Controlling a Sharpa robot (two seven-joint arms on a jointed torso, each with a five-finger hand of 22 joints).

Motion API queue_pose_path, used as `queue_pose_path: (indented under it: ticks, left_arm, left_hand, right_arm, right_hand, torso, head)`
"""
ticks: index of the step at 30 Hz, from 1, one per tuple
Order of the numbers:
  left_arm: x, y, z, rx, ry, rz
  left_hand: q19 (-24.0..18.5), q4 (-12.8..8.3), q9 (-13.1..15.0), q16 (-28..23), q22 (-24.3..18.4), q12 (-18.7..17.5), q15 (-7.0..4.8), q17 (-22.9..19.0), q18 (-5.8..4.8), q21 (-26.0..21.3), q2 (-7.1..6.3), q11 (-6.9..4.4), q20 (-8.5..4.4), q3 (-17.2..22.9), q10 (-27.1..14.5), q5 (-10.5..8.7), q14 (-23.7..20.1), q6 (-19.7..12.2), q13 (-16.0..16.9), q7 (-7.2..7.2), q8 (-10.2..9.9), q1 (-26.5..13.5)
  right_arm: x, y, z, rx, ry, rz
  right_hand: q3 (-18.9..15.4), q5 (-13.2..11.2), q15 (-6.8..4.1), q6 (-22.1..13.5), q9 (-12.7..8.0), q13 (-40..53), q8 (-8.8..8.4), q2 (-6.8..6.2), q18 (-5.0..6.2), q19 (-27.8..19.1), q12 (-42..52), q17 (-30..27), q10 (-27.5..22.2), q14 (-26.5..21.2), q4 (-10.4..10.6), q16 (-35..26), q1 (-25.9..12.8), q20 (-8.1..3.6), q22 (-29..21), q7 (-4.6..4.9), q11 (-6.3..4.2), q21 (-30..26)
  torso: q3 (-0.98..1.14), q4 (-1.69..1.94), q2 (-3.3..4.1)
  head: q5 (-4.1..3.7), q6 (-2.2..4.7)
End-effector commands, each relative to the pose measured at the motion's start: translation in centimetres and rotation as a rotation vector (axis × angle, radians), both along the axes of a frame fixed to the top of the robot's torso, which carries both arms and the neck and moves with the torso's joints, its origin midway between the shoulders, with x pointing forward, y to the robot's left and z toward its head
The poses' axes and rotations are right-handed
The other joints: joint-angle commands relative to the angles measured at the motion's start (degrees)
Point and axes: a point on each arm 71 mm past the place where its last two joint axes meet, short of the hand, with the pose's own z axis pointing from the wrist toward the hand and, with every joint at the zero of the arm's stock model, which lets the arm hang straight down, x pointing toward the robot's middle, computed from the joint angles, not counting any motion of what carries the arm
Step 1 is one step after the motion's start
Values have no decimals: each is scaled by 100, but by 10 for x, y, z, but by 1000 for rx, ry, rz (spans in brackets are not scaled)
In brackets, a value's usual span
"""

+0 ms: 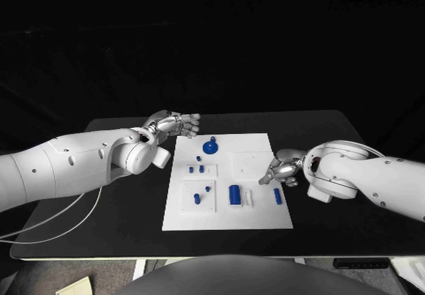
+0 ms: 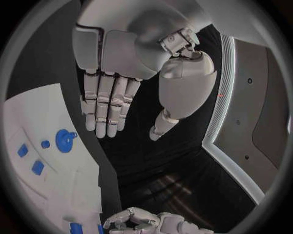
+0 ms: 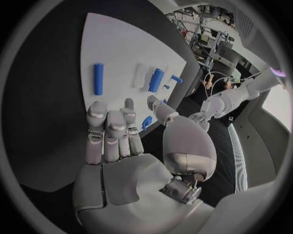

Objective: Assemble the parts on the task board

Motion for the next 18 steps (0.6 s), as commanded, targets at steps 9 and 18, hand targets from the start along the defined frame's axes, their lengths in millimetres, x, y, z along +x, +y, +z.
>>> queue_pose_path:
  ticks: [9,18]
  left_arm:
    - [0,-4,1,-11,-7,-20]
    - [0,-4,1,-12,-6,-23]
  left_hand:
    - [12,-39,-8,-26,11,10,7,13,70,-36,46,-3,25,-6,-17,10,36,-25,-5,3,35,-6]
    - [17,-40,-10,-29,14,9,5,19,71,-37,50,-3,23,-8,-18,9,41,-28,-6,3,35,-10]
  right_arm:
    - [8,-36,2,-72,-26,-74]
    - [-1,-41,-9,-141,-14,-54]
  right_hand:
    - [87,-10,-14,132,121,51,114,-61,203,20,113,12,61,34,-33,-28,153,-15,26,-46,0,5]
    - [89,-18,-23,143,162,58,137,-85,203,24,129,13,86,35,2,-28,133,-3,27,-56,-10,7]
  torso:
    - [5,-2,5]
    - [1,4,5]
  head:
    - [-123,29]
    - [-156,40]
